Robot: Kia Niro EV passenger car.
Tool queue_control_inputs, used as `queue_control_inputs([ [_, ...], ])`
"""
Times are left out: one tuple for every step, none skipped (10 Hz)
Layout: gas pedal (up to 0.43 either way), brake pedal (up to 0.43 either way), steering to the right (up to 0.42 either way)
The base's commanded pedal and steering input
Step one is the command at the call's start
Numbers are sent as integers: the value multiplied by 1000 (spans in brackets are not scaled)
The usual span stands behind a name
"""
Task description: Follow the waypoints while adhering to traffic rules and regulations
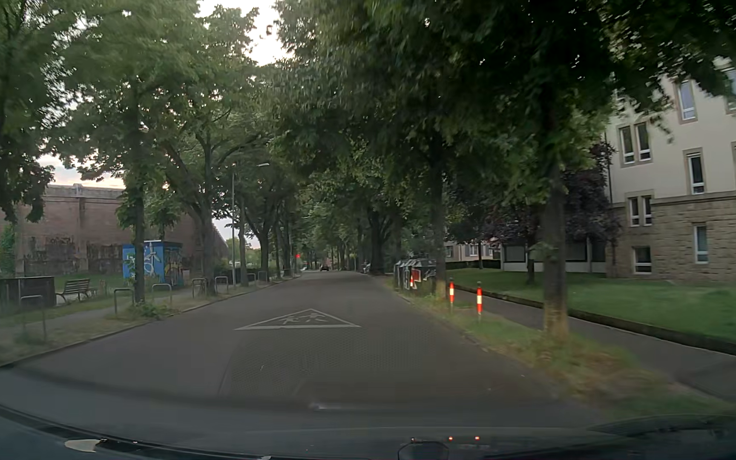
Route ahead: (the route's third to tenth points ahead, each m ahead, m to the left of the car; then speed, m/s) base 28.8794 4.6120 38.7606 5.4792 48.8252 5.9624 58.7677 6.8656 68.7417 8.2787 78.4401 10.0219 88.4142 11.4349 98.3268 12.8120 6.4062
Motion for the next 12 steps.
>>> queue_control_inputs([
  [157,0,-37],
  [150,0,-29],
  [150,0,-27],
  [138,0,-26],
  [138,0,-25],
  [130,0,-25],
  [130,0,-25],
  [130,0,-24],
  [118,0,-24],
  [118,0,-24],
  [118,0,-24],
  [118,0,-24],
])
